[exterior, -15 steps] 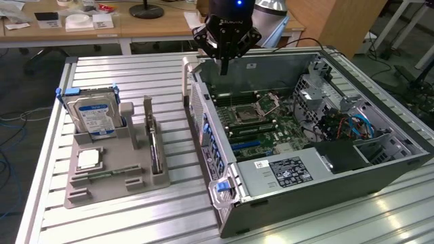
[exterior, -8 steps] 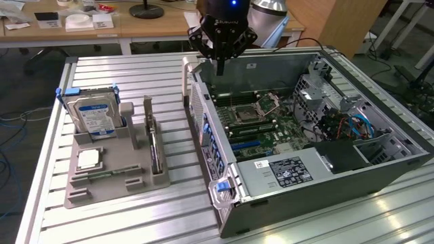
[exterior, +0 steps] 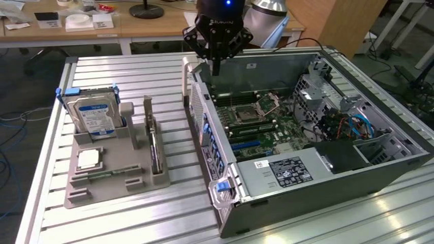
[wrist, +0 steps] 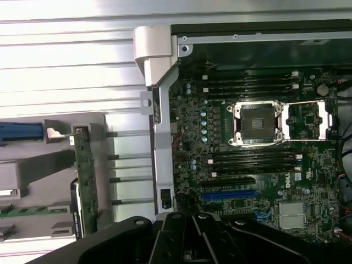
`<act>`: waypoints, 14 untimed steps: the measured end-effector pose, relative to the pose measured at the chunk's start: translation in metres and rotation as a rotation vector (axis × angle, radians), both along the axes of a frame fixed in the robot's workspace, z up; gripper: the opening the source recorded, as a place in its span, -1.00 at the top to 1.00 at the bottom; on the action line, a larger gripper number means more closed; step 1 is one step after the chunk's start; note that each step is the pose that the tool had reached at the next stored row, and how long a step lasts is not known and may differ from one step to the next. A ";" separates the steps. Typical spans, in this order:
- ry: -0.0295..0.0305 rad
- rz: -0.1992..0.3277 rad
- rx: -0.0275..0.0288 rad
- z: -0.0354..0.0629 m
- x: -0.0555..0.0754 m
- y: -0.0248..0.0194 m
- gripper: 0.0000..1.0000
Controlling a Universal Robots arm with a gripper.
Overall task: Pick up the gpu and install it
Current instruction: 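Reach for the gpu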
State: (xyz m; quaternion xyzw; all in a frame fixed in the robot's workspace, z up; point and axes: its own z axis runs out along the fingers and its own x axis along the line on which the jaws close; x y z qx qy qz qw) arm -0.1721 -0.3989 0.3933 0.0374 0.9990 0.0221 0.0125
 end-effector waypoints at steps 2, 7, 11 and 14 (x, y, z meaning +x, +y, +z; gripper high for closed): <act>0.0000 0.000 0.0000 0.0000 -0.002 0.0000 0.79; 0.0000 0.000 0.0000 0.0000 -0.008 0.0000 0.79; 0.0000 0.000 0.0000 0.0000 -0.013 0.0000 0.79; 0.0000 0.000 0.0000 0.0000 -0.016 0.0000 0.79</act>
